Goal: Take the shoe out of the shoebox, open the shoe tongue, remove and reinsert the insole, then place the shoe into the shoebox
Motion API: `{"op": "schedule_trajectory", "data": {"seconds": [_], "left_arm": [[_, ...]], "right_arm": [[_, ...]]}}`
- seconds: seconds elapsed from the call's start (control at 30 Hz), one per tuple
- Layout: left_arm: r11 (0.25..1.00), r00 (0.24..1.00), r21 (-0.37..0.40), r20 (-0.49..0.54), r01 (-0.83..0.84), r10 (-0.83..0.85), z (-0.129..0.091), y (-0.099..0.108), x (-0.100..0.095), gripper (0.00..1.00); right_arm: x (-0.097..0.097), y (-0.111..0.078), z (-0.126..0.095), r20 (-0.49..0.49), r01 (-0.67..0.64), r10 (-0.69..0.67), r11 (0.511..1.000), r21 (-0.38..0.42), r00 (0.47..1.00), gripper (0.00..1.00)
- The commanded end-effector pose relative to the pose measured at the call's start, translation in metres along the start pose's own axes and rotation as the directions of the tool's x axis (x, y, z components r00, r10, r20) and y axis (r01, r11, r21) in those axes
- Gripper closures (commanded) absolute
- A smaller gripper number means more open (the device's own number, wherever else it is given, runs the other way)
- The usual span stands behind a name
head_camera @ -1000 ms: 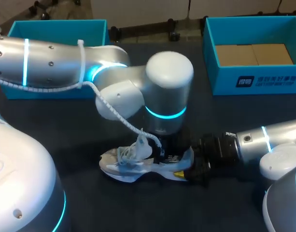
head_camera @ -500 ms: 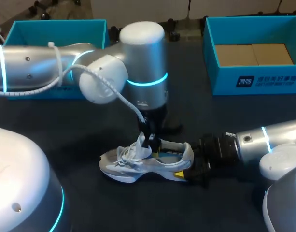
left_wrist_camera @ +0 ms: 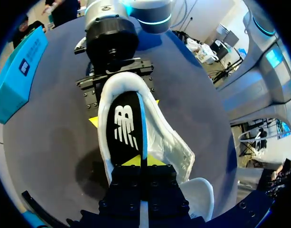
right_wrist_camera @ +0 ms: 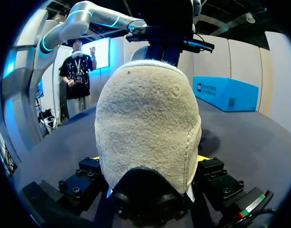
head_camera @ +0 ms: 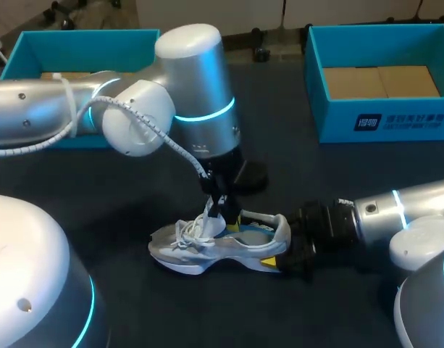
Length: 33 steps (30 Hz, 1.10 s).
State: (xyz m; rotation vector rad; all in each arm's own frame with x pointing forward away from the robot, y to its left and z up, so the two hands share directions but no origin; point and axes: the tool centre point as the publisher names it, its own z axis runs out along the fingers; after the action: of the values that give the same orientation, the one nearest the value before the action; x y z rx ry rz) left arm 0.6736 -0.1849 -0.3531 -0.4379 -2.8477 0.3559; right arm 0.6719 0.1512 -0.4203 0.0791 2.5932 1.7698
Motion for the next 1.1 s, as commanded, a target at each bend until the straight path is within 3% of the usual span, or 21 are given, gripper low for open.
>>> {"op": "schedule_trajectory", "data": {"seconds": [0.03, 0.67, 1.1], "left_arm": [[0.999, 0.999, 0.039, 0.049, 0.014, -0.016, -0.009, 0.009, 0.014, 1.00], [0.984, 0.980, 0.146, 0.155, 0.101, -0.123, -0.029, 0.002, 0.024, 1.00], [0.978, 0.963, 0.145, 0.203, 0.147, -0.174, -0.035, -0.013, 0.020, 1.00]], "right_arm": [[0.001, 0.001, 0.001, 0.002, -0.001, 0.001, 1.000, 0.005, 1.000, 1.00], [0.001, 0.001, 0.001, 0.002, -0.001, 0.001, 1.000, 0.005, 1.000, 1.00], [0.001, 0.001, 0.001, 0.002, -0.001, 0.001, 1.000, 0.005, 1.000, 1.00]]}}
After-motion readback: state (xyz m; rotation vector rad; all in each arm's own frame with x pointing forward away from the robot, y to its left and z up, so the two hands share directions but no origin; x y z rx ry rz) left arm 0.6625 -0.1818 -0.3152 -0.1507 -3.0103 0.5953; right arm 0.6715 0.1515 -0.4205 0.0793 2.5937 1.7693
